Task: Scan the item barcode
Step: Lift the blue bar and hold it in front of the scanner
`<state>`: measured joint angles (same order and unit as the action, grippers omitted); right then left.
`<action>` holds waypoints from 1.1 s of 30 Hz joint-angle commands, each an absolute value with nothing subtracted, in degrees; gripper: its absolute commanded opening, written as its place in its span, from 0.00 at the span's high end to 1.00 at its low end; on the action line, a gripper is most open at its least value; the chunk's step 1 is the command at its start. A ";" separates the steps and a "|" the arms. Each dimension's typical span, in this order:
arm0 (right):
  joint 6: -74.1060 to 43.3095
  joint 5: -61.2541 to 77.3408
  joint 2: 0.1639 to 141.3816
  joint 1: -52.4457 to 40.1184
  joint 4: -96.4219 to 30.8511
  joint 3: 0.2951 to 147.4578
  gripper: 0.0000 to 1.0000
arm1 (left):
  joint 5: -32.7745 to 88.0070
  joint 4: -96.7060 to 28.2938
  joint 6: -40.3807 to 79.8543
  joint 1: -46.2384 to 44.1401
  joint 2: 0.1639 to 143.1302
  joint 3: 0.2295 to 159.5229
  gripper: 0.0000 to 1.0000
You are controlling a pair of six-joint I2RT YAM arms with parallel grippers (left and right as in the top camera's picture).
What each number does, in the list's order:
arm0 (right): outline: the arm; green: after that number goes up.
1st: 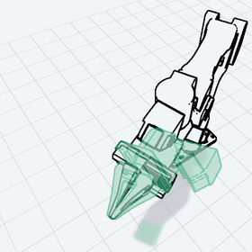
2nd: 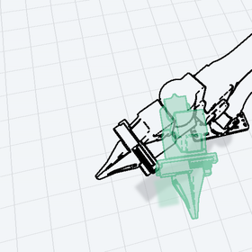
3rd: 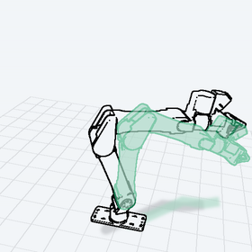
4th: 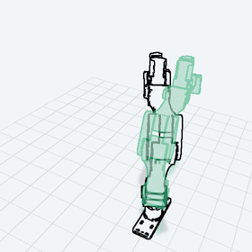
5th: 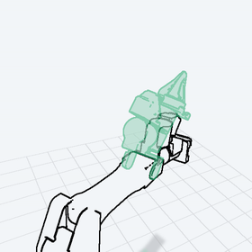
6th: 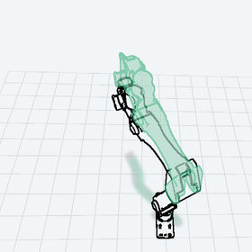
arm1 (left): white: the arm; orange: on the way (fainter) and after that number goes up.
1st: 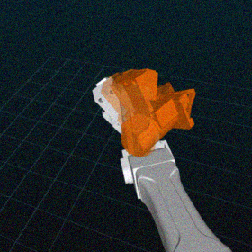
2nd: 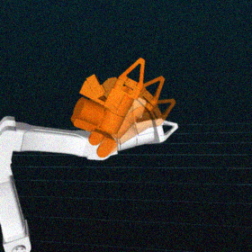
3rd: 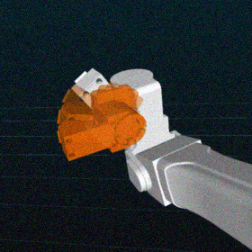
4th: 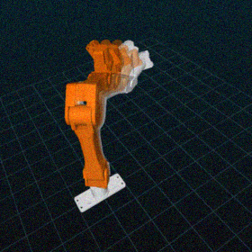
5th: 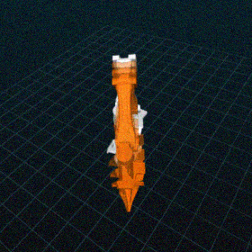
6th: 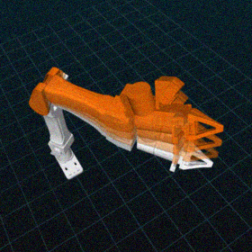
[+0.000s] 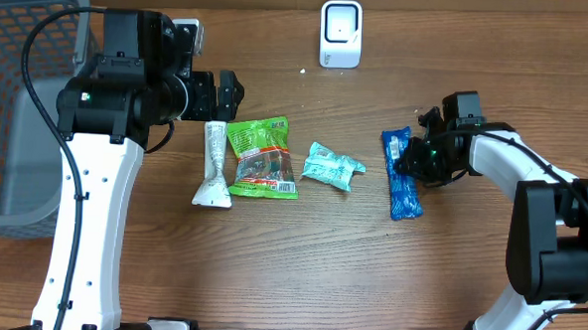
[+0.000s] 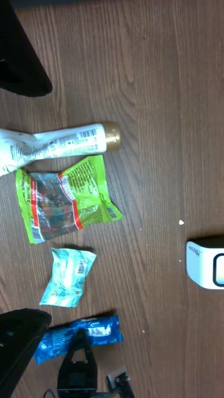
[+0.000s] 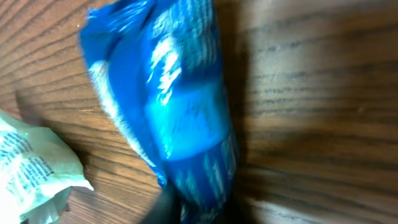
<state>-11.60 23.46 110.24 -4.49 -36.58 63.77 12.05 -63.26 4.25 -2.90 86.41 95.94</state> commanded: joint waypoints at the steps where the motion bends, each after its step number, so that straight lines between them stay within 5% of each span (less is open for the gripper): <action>1: -16.45 16.58 115.39 -4.75 -37.67 58.74 0.96 | 12.97 -63.20 3.18 -3.03 86.63 96.79 0.00; 10: -16.53 16.67 107.50 -4.75 -44.31 67.09 0.96 | 12.97 -63.20 3.18 -3.03 86.63 96.79 0.00; 19: -14.90 4.71 104.79 -6.81 -64.93 97.73 0.96 | 12.95 -63.20 3.18 -3.03 86.63 96.79 0.00; 33: -12.16 -25.89 111.66 -17.21 -54.57 119.20 0.97 | 12.97 -63.22 3.18 -3.03 86.63 96.79 0.00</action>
